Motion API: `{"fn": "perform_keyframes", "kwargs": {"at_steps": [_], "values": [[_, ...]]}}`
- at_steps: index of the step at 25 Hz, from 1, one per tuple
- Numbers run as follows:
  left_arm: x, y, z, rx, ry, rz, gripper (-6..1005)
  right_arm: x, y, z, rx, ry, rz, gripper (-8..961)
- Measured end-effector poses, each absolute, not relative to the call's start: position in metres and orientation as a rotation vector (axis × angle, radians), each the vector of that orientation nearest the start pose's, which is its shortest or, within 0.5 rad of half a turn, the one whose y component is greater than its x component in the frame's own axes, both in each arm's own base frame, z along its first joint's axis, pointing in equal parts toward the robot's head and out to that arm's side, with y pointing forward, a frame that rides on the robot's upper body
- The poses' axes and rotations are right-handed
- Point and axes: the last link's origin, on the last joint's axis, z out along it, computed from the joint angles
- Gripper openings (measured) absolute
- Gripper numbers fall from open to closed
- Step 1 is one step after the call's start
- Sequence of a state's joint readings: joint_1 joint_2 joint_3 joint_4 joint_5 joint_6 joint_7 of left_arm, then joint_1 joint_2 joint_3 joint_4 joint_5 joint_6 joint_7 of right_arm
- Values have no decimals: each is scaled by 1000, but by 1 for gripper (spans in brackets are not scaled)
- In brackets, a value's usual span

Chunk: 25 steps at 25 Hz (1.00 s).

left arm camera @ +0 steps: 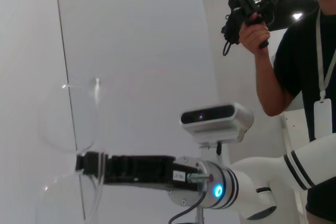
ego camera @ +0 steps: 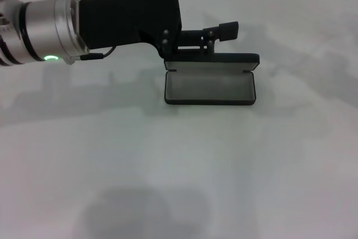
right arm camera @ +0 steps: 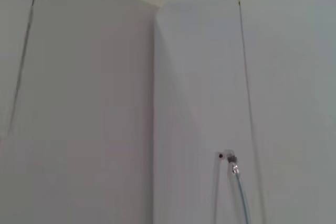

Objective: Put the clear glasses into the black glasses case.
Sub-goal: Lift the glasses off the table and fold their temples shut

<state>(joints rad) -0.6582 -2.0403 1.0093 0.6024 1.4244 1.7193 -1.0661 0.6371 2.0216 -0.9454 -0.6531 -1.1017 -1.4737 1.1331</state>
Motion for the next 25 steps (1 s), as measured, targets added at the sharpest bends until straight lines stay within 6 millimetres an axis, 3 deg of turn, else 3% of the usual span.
{"fn": "perform_keyframes", "kwargs": {"at_steps": [9, 25], "values": [[-147, 345, 3, -2733, 183, -1244, 802, 138, 386, 67, -2264, 9, 1462, 102], [-147, 345, 4, -2729, 182, -1247, 803, 139, 391, 35, -2419, 42, 1284, 108]]}}
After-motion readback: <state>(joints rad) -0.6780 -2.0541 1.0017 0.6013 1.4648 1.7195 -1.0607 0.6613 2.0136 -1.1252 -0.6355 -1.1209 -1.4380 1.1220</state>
